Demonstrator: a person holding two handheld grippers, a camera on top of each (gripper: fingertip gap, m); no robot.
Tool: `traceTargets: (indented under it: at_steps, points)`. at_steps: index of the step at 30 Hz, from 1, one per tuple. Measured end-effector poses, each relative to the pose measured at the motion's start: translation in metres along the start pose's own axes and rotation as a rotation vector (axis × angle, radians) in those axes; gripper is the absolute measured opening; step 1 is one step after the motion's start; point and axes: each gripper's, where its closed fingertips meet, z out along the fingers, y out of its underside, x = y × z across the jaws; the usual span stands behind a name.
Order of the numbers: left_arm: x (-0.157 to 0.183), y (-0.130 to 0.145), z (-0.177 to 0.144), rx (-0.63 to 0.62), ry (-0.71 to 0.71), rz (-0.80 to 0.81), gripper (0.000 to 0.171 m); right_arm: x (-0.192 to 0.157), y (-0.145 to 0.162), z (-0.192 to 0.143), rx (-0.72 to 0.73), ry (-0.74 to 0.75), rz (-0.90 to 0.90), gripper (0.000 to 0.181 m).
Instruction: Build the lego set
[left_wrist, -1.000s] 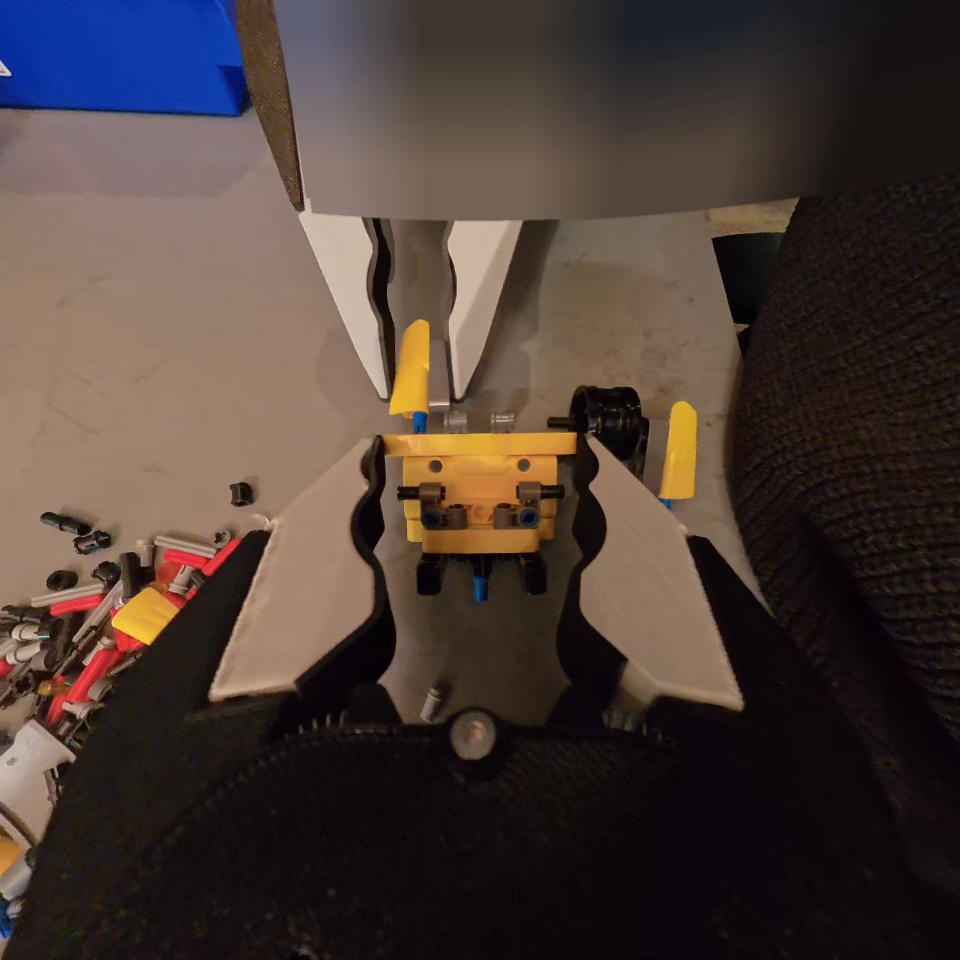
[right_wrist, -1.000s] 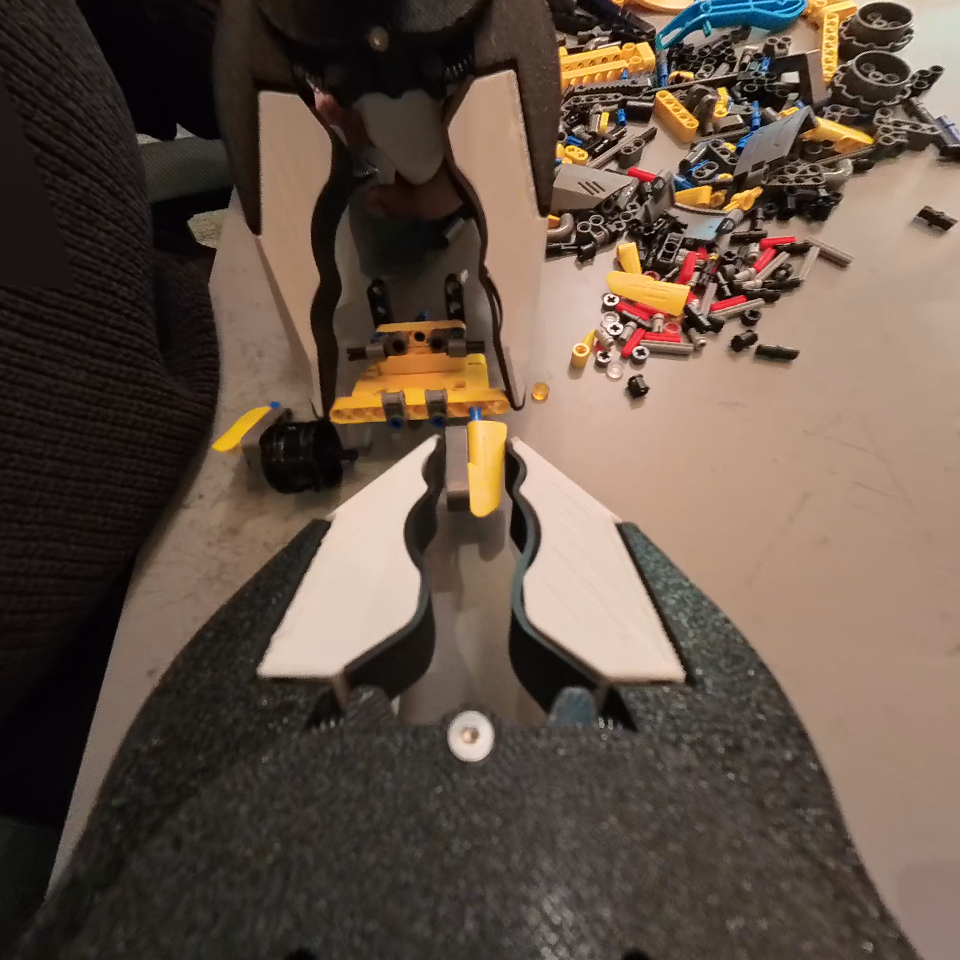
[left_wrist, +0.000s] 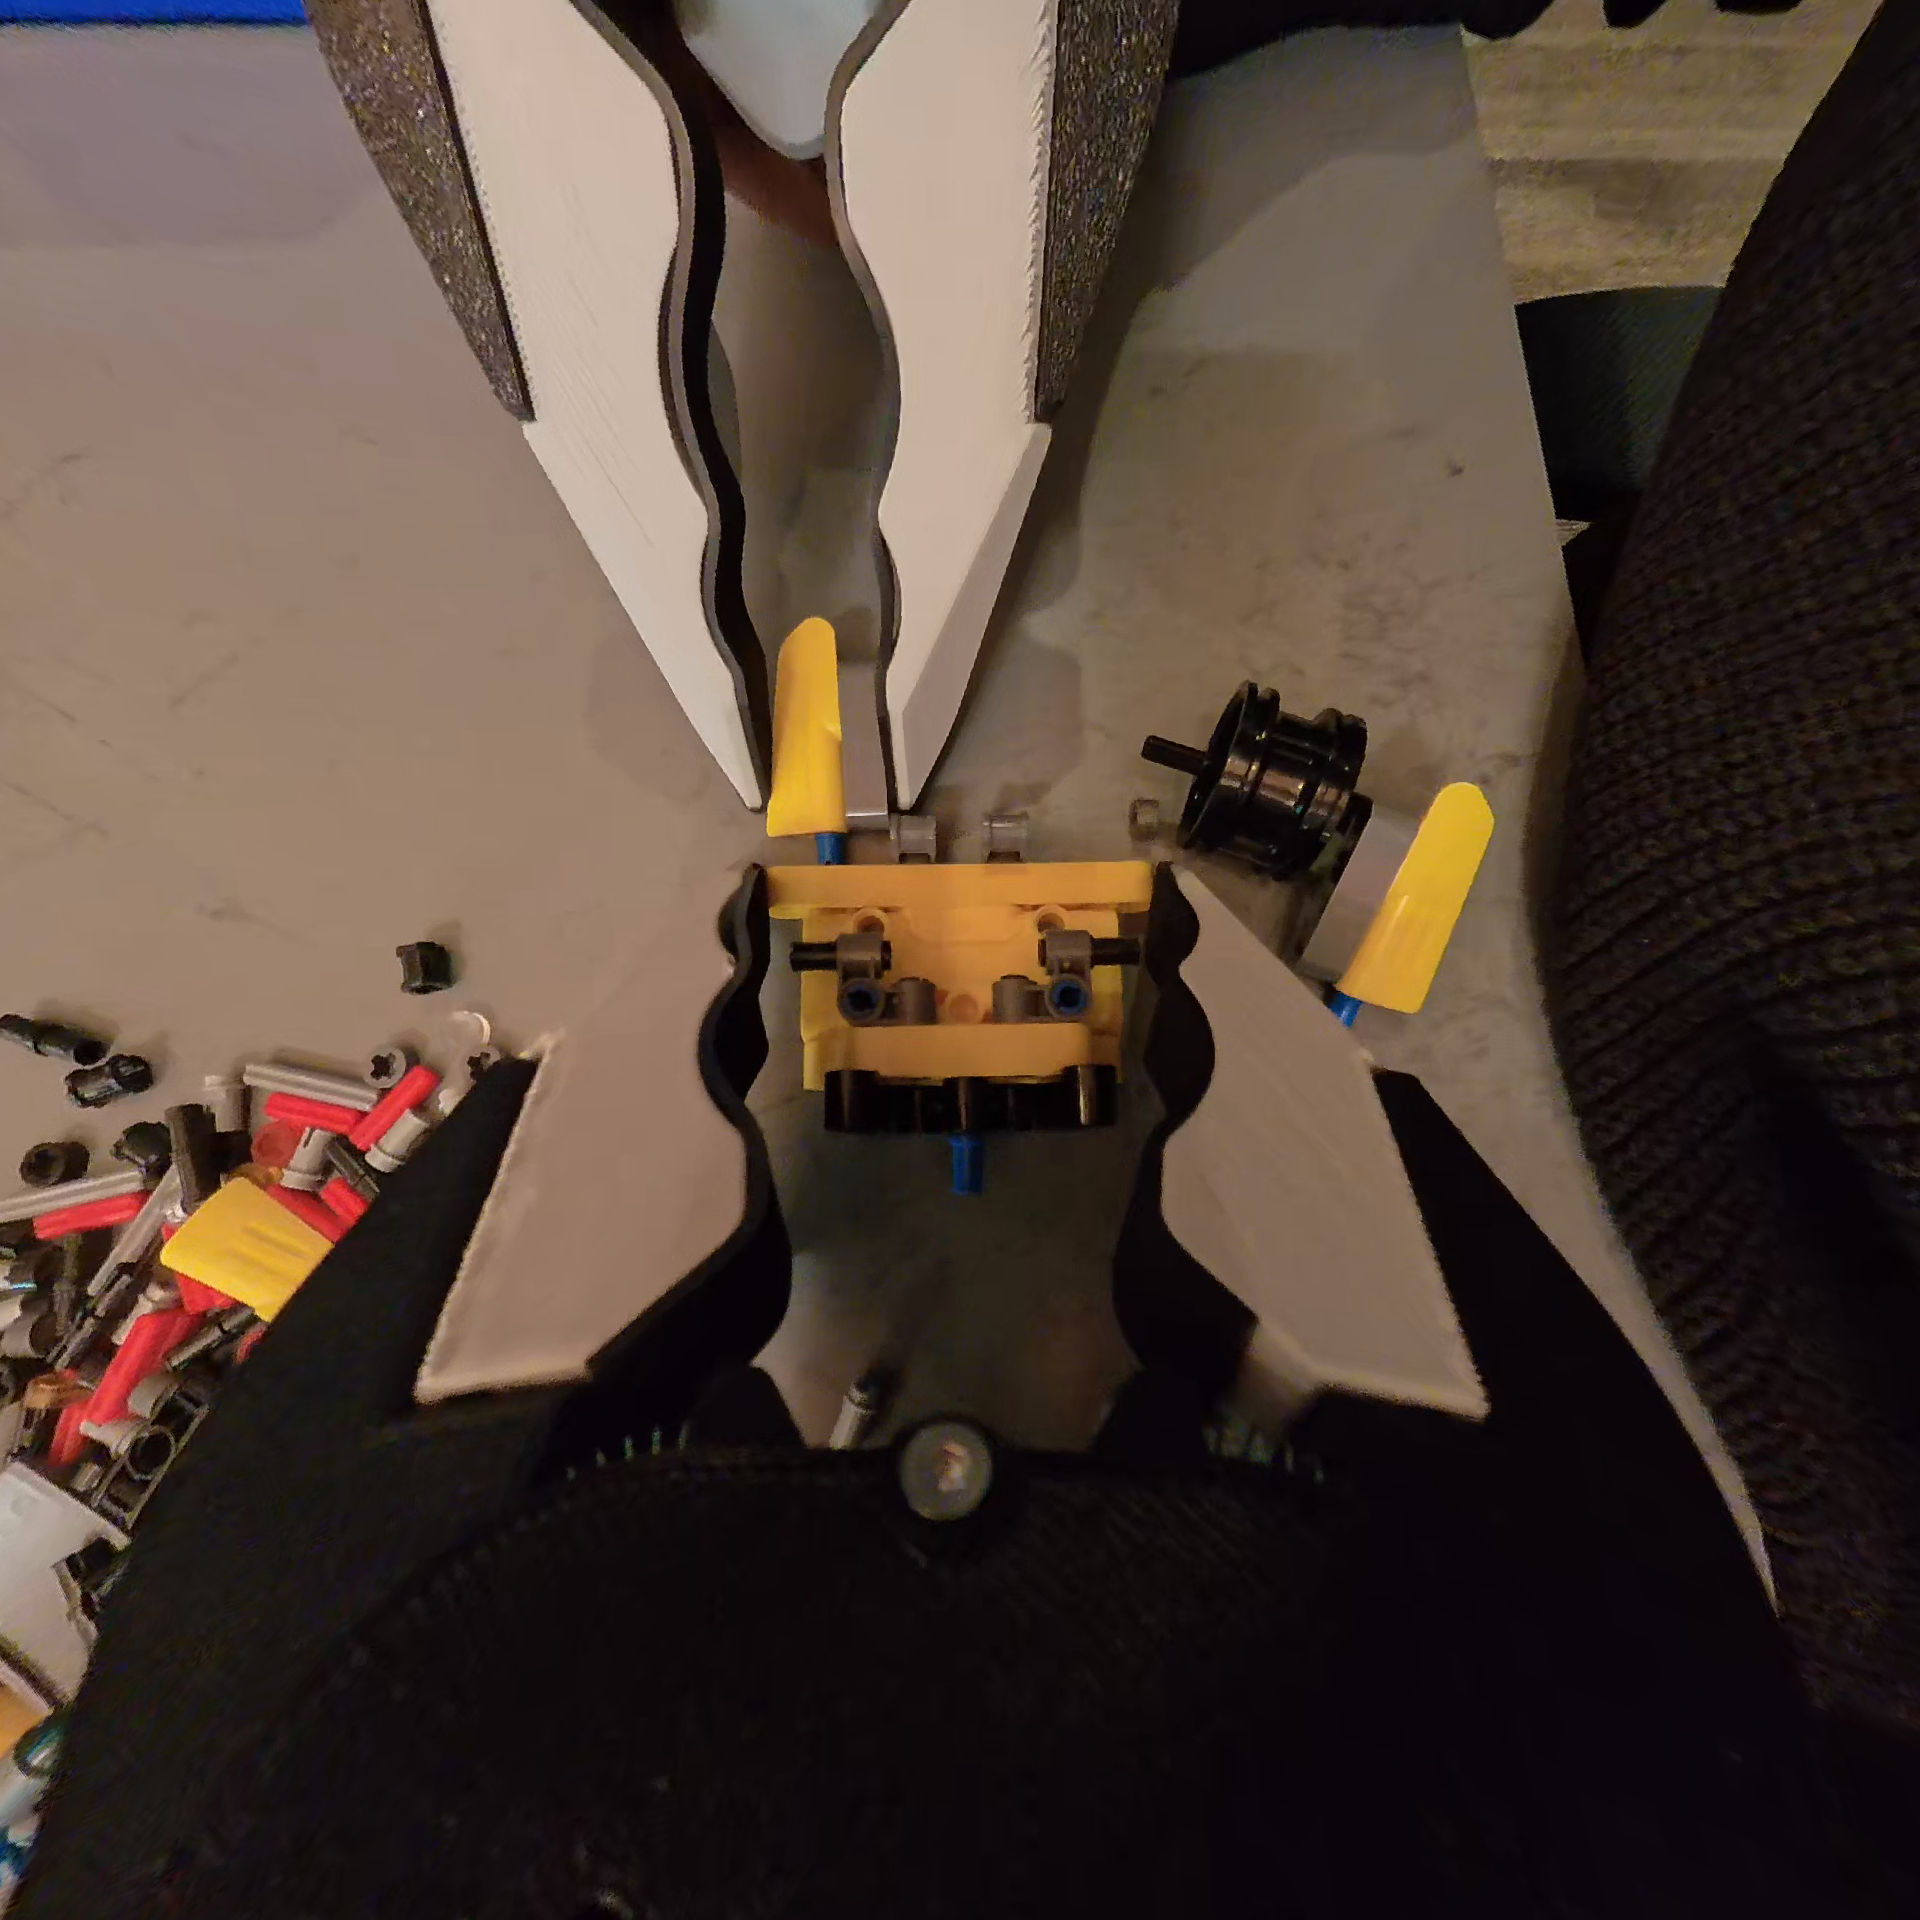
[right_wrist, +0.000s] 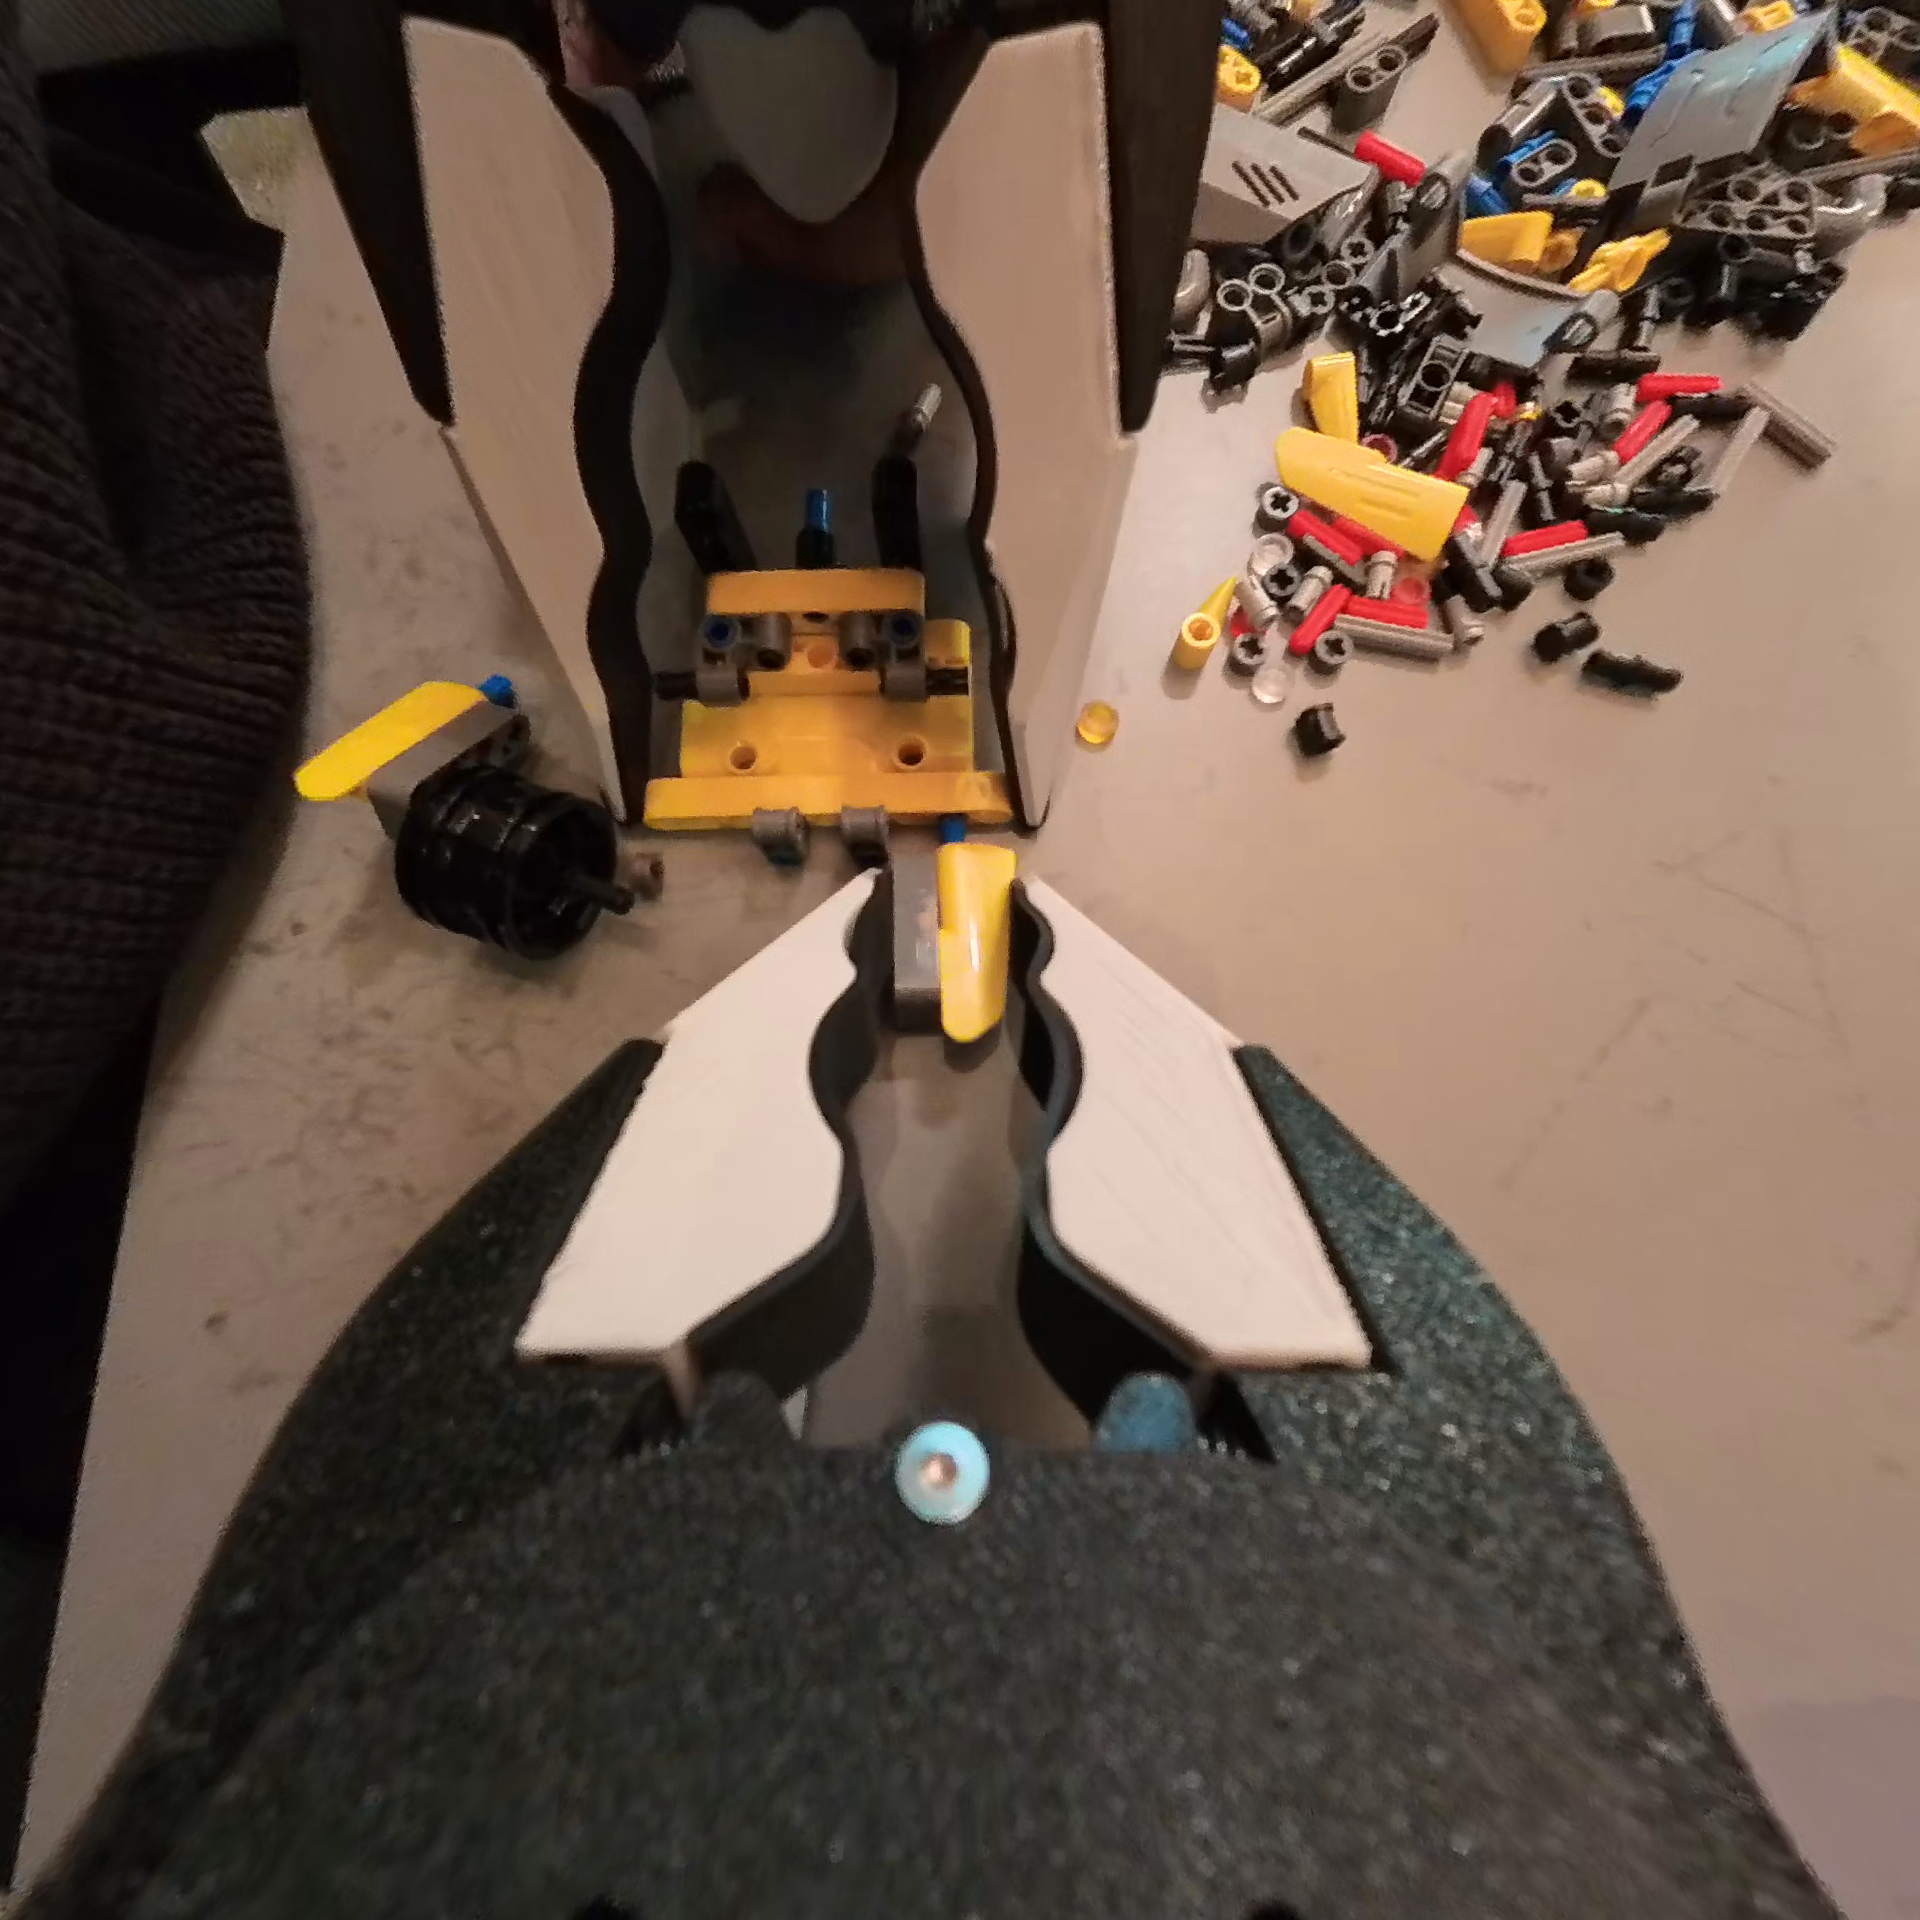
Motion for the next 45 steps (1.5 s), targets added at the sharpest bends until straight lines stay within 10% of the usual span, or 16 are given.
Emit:
traceTargets:
  at_steps: [45]
  points:
    - [0.003,0.02,-0.035,0.07,-0.212,-0.226,0.09,0.001,-0.005,0.005,0.058,-0.077,-0.103,0.022]
